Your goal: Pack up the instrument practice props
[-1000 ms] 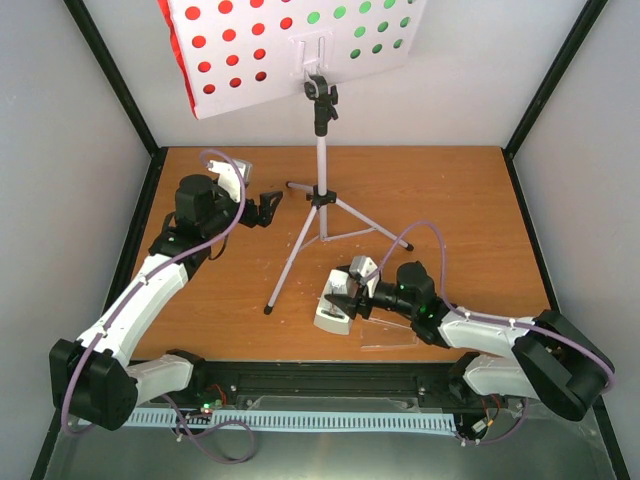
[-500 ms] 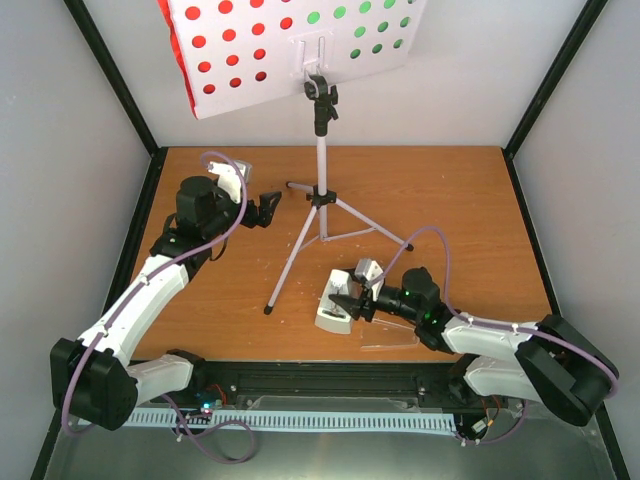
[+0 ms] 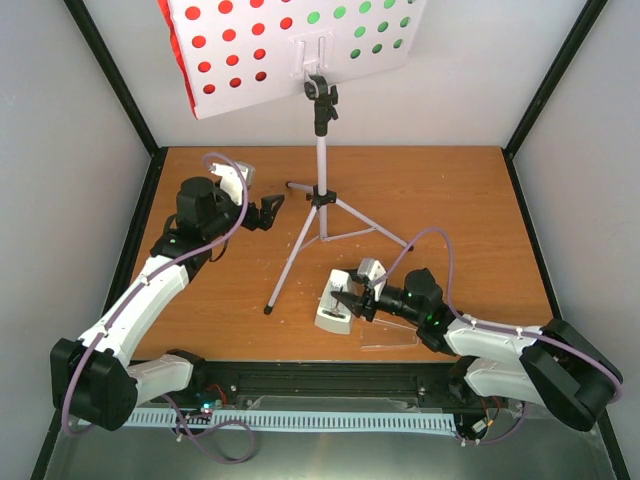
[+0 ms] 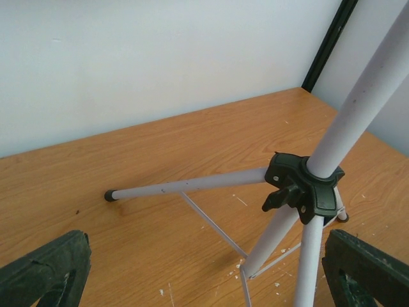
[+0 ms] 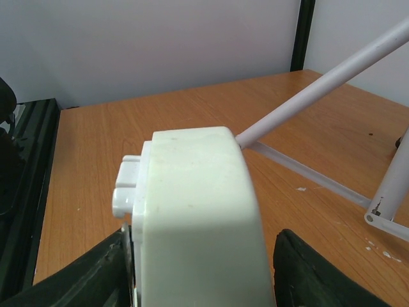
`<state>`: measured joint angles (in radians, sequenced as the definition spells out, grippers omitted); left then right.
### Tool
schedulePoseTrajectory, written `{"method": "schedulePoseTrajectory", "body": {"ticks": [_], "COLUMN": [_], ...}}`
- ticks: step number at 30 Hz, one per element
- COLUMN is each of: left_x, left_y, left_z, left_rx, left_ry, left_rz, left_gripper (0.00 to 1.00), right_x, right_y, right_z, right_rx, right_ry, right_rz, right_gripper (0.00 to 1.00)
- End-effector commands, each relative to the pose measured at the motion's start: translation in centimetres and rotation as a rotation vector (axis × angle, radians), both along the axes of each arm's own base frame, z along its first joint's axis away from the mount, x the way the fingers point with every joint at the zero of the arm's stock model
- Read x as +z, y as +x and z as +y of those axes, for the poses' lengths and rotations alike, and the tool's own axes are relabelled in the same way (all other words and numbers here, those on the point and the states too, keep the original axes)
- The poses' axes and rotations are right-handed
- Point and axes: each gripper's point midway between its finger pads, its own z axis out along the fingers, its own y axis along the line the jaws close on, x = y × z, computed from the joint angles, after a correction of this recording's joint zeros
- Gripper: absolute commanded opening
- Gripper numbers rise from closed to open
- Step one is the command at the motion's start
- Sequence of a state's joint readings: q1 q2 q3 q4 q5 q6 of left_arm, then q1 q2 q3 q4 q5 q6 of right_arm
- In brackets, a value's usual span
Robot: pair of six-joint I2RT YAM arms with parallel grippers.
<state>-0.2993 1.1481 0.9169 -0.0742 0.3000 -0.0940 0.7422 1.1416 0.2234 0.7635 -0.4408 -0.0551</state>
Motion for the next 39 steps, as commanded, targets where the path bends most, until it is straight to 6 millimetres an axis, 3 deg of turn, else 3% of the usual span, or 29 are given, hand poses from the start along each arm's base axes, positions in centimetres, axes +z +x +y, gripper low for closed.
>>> {"method": "schedulePoseTrajectory", "body": {"ticks": [1,16,32,39], "left_x": [1.0,0.8,2.7,2.1], "left_y": [-0.4,-1.4,-3.2,-3.1], "left_z": [-0.4,-1.5,-3.0,-3.6], "left_rx": [-0.037,-0.133,-0.246,-0.263], "left_ry": [-0.001,0.012,-0.042,-0.039], "left_rz": [-0.046,-0.076,-0.093,-0.066], "left_gripper": [0.99,1.0,0.97,0.95], "right_x": [0.0,-1.0,-0.4,0.0], "right_y": [-0.1,0.7,1.9,1.9], "right_z": [0.5,1.2,1.2,1.1], "right_rx": [0.015,0.013,-0.035,-0.041], "right_ry": [0.008,-0.013,-0.028,-0.03], "right_rz": [0.008,0.05,0.059,0.056], "right_gripper": [0.56,0.59,0.62,0.7]}}
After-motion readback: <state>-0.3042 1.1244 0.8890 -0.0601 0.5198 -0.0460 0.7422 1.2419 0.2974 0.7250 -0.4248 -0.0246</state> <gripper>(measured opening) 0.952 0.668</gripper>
